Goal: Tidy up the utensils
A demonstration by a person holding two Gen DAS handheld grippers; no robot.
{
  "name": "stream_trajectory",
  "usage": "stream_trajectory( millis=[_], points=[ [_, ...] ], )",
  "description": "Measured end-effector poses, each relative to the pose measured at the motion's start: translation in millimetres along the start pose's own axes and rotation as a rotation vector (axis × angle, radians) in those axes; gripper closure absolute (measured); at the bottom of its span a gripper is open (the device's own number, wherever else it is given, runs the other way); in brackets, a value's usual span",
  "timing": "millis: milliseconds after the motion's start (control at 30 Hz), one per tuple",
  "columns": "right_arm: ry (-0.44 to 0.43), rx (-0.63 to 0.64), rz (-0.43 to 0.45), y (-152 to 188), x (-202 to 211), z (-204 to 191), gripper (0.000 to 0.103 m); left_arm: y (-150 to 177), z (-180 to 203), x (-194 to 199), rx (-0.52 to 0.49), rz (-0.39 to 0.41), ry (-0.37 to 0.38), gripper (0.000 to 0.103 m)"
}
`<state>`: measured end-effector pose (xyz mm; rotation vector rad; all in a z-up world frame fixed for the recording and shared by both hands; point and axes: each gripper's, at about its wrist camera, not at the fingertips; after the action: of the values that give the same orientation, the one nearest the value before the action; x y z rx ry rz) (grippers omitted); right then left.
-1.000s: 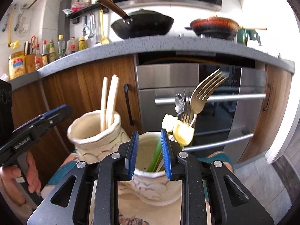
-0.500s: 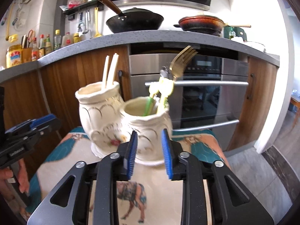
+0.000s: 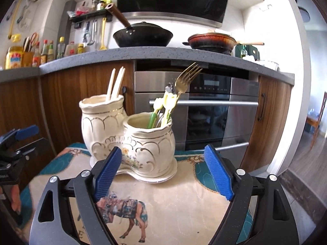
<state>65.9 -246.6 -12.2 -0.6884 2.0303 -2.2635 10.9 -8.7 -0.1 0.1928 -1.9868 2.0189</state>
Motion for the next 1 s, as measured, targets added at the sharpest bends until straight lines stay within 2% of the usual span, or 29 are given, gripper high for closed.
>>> stream_trajectory(
  millis=[333, 1000],
  points=[
    [0.005, 0.011, -0.003, -0.2, -2.5, -7.1, 0.012, 1.2, 7.6, -1.8, -0.032, -0.01, 0.004, 0.006],
    [0.007, 0.005, -0.005, -0.2, -2.9, -7.1, 0.011, 1.9, 9.2, -2.5, -0.037, -0.02, 0.001, 0.006]
  ],
)
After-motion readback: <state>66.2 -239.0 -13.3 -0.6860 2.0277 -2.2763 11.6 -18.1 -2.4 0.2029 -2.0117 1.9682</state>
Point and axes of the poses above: each gripper's, at about its wrist camera, not at the fingertips, and x roughly against the way its jaws point, z to its right, y to its underside, and after that the axes turned 2 degrees about y, right-handed
